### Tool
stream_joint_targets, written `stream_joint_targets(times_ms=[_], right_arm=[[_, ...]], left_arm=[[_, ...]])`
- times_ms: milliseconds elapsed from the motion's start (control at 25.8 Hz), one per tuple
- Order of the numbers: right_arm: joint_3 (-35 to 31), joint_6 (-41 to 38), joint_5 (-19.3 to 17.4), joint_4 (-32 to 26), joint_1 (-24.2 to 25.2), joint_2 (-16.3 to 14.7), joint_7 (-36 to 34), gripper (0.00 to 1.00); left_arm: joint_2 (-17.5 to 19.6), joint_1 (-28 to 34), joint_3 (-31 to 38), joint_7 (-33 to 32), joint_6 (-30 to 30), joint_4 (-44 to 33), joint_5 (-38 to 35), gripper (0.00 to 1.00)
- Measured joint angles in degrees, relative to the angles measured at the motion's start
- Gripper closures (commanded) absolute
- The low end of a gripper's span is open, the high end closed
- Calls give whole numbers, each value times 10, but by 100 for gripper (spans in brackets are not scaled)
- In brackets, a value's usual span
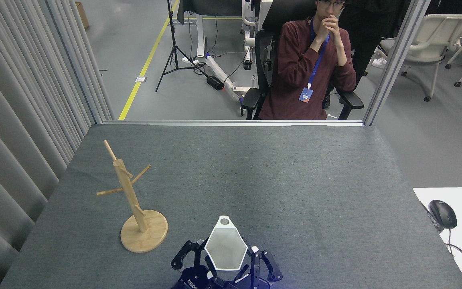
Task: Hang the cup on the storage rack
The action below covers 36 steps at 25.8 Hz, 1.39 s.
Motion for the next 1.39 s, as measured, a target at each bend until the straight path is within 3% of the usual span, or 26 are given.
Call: stream_joint_targets(times_ms=[697,775,891,930,1085,1123,1162,1394], right_arm=[[22,36,12,-4,4,-1,0,38],[22,36,12,-4,4,-1,-2,38],[22,36,12,-4,4,-2,-11,38],[22,36,12,-4,4,-2,-13,38],[22,34,12,-4,4,-2,-15,35],[22,34,12,-4,4,-2,-15,22],[22,33,12,-4,4,-2,-15,3],[19,22,12,-10,3,-2,-7,1]], left_arm=[[0,0,0,-2,2,-2,0,2],[0,0,0,-3,2,-6,-1,19],[2,2,0,-5,8,-17,-2,72],[2,3,-1,-7,14,-19,-4,80],[5,6,-1,-9,19,-25,-7,83],[5,6,-1,-10,20,-26,-8,83],[5,6,-2,-10,20,-26,-8,82],[5,6,-2,7,-10,-24,-10,82]])
